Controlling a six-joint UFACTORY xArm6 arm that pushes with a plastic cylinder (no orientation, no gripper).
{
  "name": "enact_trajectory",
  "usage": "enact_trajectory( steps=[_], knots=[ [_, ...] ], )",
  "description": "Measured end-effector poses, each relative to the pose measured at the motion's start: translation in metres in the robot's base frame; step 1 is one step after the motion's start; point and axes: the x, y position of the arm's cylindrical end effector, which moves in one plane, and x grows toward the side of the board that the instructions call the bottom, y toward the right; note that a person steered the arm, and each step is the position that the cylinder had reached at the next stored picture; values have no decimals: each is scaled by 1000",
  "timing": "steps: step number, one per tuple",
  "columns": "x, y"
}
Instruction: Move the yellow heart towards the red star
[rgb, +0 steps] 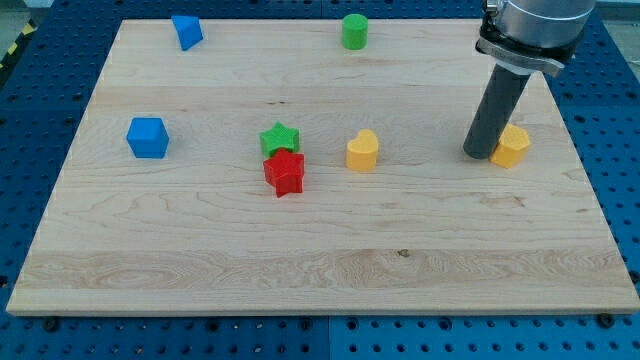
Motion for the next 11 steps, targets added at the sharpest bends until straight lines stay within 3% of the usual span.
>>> enact_trajectory(
  steps=[5,6,7,10,11],
  knots=[
    [34,-25],
    [-11,-46],
    [-24,-79],
    [-13,-102],
    [-17,-134]
  ],
)
